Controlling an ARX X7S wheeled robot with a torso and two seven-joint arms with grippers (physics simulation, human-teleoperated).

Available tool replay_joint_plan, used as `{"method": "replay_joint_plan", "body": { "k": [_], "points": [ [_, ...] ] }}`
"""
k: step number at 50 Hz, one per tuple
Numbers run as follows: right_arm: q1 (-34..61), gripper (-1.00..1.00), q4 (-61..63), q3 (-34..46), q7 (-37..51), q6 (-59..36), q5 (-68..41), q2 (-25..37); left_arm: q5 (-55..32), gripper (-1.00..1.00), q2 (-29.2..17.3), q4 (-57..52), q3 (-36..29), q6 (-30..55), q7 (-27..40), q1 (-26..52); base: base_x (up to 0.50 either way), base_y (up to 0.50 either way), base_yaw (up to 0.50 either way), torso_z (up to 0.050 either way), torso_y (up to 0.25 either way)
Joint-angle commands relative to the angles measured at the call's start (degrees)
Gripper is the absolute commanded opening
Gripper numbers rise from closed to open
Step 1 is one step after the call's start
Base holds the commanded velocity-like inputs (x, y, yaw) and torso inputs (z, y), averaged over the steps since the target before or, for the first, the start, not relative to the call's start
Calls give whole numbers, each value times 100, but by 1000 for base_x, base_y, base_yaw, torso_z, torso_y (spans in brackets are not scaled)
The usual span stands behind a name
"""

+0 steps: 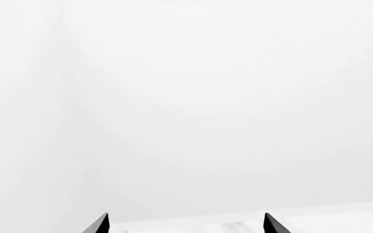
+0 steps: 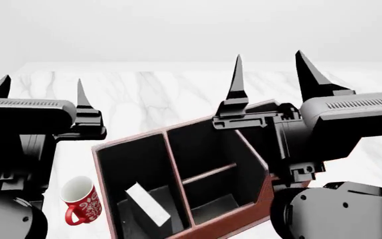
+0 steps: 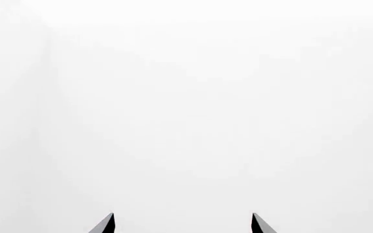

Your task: Pick up the book and place it in the left compartment of the caddy.

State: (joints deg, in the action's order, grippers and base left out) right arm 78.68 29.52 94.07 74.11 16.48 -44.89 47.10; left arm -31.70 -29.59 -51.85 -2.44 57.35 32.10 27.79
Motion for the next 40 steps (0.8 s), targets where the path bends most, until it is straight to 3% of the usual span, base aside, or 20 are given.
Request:
{"method": "replay_joint_plan", "body": {
  "k": [1, 40],
  "points": [
    [272, 100, 506, -152, 198, -206, 132, 205, -59, 100, -42, -198, -270, 338, 101, 608, 0, 0, 0, 0, 0],
    [591, 100, 1213, -473, 474, -600, 699, 480, -162, 100, -216, -634, -874, 578, 441, 1322, 0, 0, 0, 0, 0]
  ]
}}
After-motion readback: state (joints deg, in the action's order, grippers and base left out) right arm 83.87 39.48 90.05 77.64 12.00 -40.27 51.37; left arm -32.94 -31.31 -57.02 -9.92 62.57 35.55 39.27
